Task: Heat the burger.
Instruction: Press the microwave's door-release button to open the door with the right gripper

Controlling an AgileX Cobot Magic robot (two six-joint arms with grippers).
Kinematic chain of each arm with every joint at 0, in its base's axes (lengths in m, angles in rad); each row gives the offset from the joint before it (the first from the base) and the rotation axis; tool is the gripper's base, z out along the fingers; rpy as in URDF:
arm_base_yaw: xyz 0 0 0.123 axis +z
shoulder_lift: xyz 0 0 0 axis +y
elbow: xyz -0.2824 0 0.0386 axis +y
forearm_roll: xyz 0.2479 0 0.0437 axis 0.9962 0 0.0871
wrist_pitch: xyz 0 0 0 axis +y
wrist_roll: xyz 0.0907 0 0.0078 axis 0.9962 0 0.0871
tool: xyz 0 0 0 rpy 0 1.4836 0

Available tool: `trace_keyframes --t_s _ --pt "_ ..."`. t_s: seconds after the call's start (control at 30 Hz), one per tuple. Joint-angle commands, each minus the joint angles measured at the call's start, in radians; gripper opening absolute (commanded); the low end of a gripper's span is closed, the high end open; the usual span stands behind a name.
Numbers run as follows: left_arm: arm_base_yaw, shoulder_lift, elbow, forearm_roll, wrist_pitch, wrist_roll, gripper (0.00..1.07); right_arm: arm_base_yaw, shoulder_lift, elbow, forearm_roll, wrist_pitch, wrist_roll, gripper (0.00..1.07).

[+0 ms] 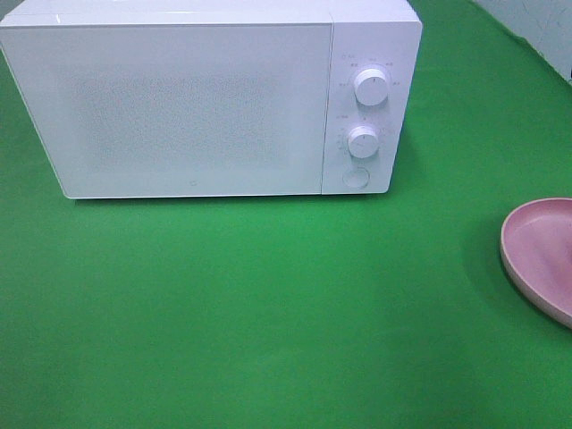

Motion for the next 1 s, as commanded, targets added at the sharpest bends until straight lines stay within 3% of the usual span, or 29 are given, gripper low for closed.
trace_keyframes --t_s 0.03,0.37,0.43,0.83,0.9,1.0 --pt "-0.006 -0.025 0.002 0.0 -0.01 0.0 0.96 0.0 0.042 0.033 -0.013 -0.161 -0.005 0.73" --pt "-0.006 -0.025 0.002 0.0 -0.01 0.0 0.96 0.0 0.157 0.118 0.003 -0.427 -0.084 0.73" --pt "-0.006 -0.025 0.002 0.0 -0.01 0.0 0.96 0.0 0.212 0.163 0.054 -0.556 -0.139 0.73" --pt "-0.006 -0.025 0.002 0.0 -0.01 0.0 0.96 0.006 0.294 0.252 0.163 -0.734 -0.16 0.73" --pt "-0.006 -0.025 0.002 0.0 -0.01 0.0 0.96 0.072 0.325 0.279 0.229 -0.795 -0.207 0.73" --pt "-0.006 -0.025 0.002 0.0 -0.01 0.0 0.96 0.097 0.335 0.284 0.257 -0.81 -0.228 0.73"
